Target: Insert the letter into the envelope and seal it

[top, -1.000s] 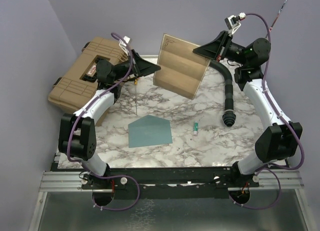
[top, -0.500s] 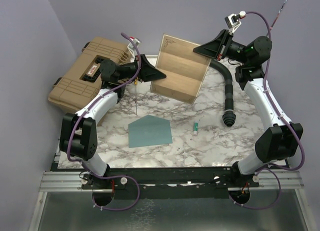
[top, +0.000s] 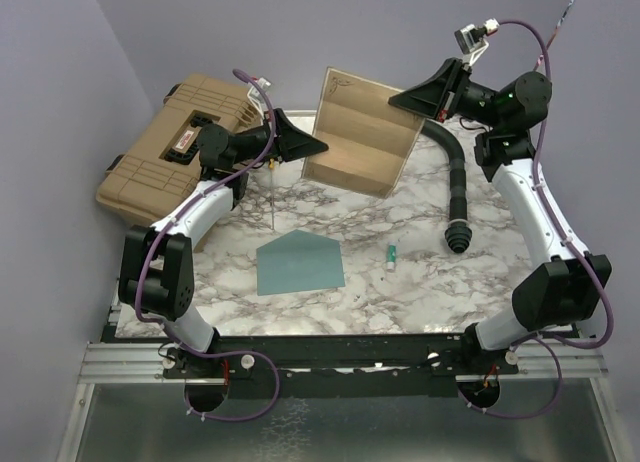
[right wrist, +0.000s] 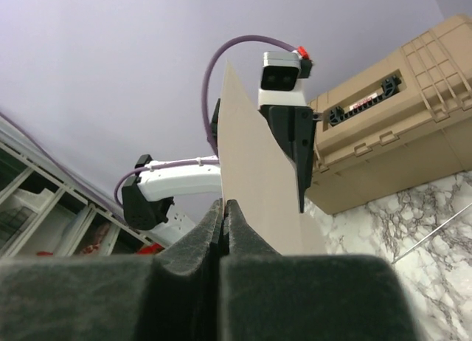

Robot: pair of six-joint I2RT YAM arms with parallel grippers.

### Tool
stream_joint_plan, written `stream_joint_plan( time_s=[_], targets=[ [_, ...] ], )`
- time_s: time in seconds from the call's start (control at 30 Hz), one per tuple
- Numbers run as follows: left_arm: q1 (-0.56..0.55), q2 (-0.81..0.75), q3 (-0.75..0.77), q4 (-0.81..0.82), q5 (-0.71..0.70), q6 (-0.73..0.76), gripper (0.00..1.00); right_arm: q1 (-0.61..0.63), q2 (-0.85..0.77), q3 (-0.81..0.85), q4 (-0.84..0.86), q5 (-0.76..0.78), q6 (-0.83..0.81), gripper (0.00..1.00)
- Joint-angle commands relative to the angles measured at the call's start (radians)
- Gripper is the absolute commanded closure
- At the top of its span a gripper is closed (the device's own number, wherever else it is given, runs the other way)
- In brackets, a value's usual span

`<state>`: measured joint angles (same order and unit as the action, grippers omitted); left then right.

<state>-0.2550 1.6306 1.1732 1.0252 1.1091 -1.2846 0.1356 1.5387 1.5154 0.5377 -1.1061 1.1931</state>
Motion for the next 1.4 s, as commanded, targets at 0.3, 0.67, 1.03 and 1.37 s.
stream_joint_plan(
  time_s=[0.3, 0.67, 1.03, 1.37],
  targets=[
    [-0.011, -0.007, -0.019, 0.116, -0.198, -0.018, 1.0, -0.003, -0.117, -0.095, -0.065, -0.181, -0.178, 0.53],
    [-0.023, 0.056, 0.005, 0.123, -0.239, -0.001, 1.0, 0.009, -0.191, -0.077, -0.446, -0.191, -0.473, 0.43],
    [-0.021, 0.022, 0.045, 0.125, -0.256, -0.033, 1.0, 0.009, -0.358, -0.184, -0.603, 0.505, -0.479, 0.13],
    [-0.016, -0.03, 0.095, 0.124, -0.357, -0.197, 1.0, 0.008, -0.408, -0.424, -0.243, 0.594, -0.276, 0.02]
  ],
)
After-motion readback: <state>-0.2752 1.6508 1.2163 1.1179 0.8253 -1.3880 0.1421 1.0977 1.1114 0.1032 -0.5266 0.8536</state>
